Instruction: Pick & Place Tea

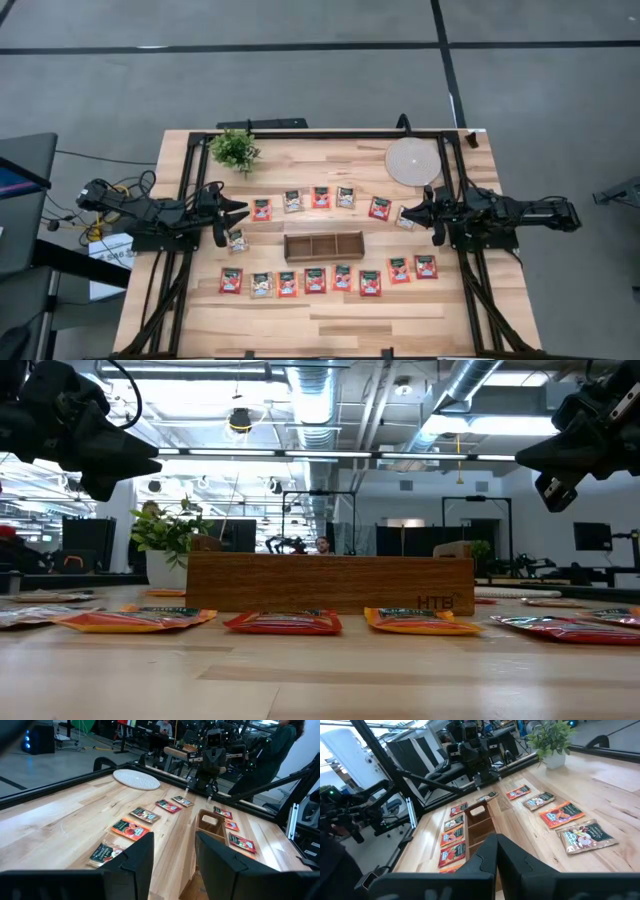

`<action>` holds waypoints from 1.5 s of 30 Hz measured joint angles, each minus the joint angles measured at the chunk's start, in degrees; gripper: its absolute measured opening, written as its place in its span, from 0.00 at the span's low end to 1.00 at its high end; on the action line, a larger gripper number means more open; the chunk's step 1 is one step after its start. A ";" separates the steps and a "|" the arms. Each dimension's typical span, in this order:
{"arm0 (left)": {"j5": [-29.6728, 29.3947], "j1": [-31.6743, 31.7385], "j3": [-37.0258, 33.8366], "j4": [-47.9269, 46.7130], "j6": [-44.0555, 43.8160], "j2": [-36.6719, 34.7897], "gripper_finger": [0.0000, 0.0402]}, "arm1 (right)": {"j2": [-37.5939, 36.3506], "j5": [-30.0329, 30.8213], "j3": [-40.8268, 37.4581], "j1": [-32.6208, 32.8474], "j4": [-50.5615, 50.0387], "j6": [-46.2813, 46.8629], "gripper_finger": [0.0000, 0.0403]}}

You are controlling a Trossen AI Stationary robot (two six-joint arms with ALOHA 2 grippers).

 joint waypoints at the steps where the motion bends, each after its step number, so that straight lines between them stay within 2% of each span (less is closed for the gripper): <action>1: 0.00 0.01 0.00 0.00 0.00 0.01 0.34 | 0.00 0.01 -0.02 0.00 0.01 -0.01 0.00; 11: 0.00 -0.01 -0.02 0.03 0.00 -0.01 0.34 | 0.00 0.01 -0.02 -0.01 0.00 0.00 0.00; 15: 0.33 0.01 -0.26 2.89 0.00 0.01 0.34 | -0.01 0.03 0.00 -0.01 0.02 -0.02 0.00; 20: 1.40 0.01 -0.28 18.24 -0.53 0.00 0.34 | -0.01 0.21 -0.02 -0.45 0.80 0.00 0.00; 23: 2.36 0.01 -0.23 26.72 3.05 0.01 0.34 | 0.01 0.16 -0.02 -0.45 3.76 0.00 0.00; 26: 4.41 0.01 -0.13 30.77 7.31 -0.01 0.34 | 0.01 0.16 -0.02 -0.45 8.19 -0.02 0.00; 33: 4.37 0.01 -0.09 29.72 5.80 1.27 0.34 | 0.08 0.10 0.00 -1.47 22.04 0.00 0.00; 38: 4.26 0.01 1.26 28.83 4.14 4.88 0.34 | 0.12 0.10 -0.02 -1.47 26.07 0.00 0.00; 41: 4.02 0.01 4.37 24.50 3.93 7.50 0.34 | 0.53 0.03 0.10 -1.53 26.62 0.00 0.00; 45: 3.16 0.01 10.25 13.70 2.06 9.89 0.34 | 2.32 0.00 2.02 -1.56 26.21 0.00 0.00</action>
